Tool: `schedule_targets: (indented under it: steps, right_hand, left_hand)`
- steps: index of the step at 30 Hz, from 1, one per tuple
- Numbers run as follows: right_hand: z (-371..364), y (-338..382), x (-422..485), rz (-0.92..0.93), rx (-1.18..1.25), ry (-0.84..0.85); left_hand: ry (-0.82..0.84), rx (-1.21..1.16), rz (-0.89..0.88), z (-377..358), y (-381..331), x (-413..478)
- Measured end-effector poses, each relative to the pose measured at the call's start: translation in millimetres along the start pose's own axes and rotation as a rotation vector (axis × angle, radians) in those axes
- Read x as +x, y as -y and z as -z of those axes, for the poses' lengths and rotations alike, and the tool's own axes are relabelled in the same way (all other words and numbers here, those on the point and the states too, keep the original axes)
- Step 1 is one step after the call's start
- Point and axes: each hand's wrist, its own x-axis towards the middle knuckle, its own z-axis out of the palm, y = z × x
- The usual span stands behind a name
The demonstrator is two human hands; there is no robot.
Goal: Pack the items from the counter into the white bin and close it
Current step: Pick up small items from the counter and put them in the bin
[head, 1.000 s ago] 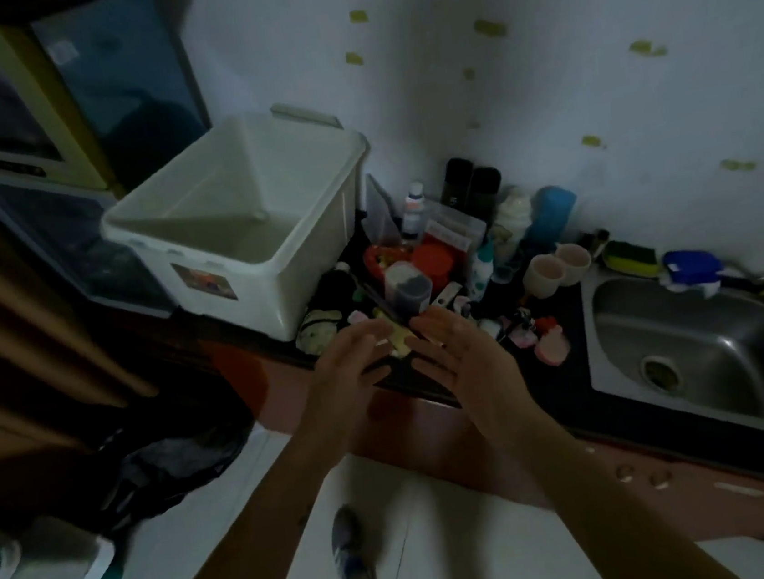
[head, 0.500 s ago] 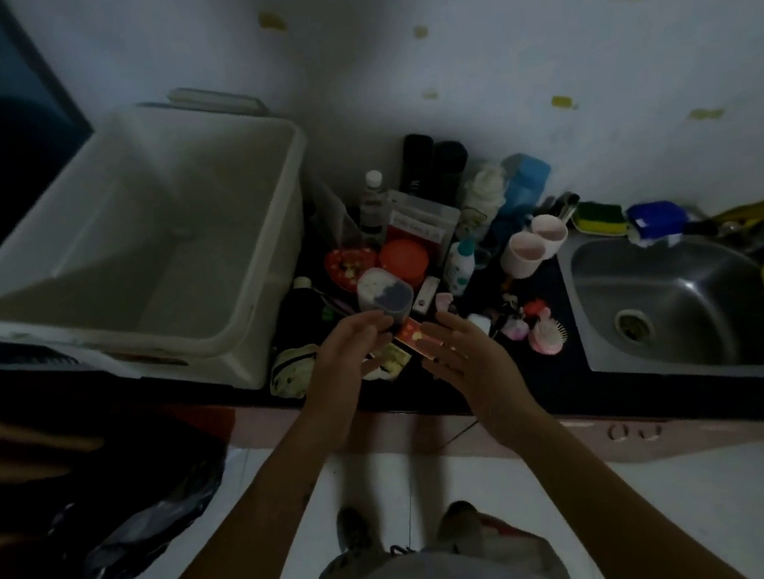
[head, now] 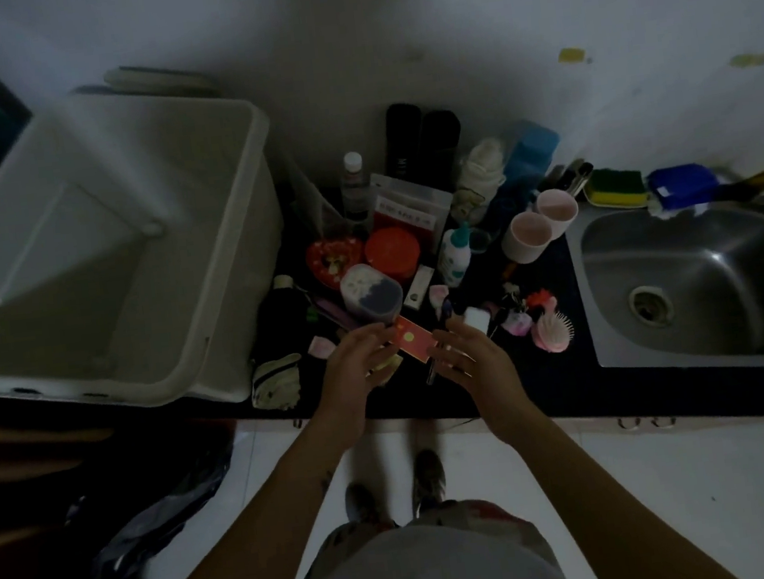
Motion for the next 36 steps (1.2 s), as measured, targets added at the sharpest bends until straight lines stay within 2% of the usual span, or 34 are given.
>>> schedule_targets:
  steps: [3, 7, 11, 17, 22, 24, 26, 28, 31, 36]
  right_hand:
    - [6, -5, 16, -0.005, -0.090, -0.036]
    - [21, -10, 43, -0.103, -0.032, -0.105]
    - [35, -17, 65, -0.094, -0.129, -0.138]
    - [34, -22, 82, 0.024, -0.442, -0.075]
    - [16, -22, 96, 0.109, -0.663, 0.116]
    - [8, -22, 105, 0.276, -0.906, 0.137]
    - [4, -26, 114, 0.466, -1.290, 0.158]
    - [3, -34, 120, 0.449, -1.565, 0.220]
    - [3, -47, 125, 0.416, -1.734, 0.223]
    - [3, -54, 125, 0.500, -1.803, 0.139]
  left_hand:
    - [-0.019, -0.015, 0.035, -9, 6, 19]
    - [-0.011, 0.015, 0.080, -17, 17, 37]
    - [-0.017, 0.023, 0.141, -25, 29, 48]
    - [-0.084, -0.041, 0.170, -32, 37, 61]
    - [-0.178, 0.005, 0.134, -29, 36, 71]
    - [-0.218, 0.012, 0.127, -24, 33, 75]
    - [-0.249, 0.037, 0.111, -19, 28, 79]
    - [-0.278, 0.033, 0.110, -14, 24, 81]
    - [-0.289, -0.017, 0.126, -10, 28, 78]
    - [-0.311, -0.062, 0.139, -8, 39, 64]
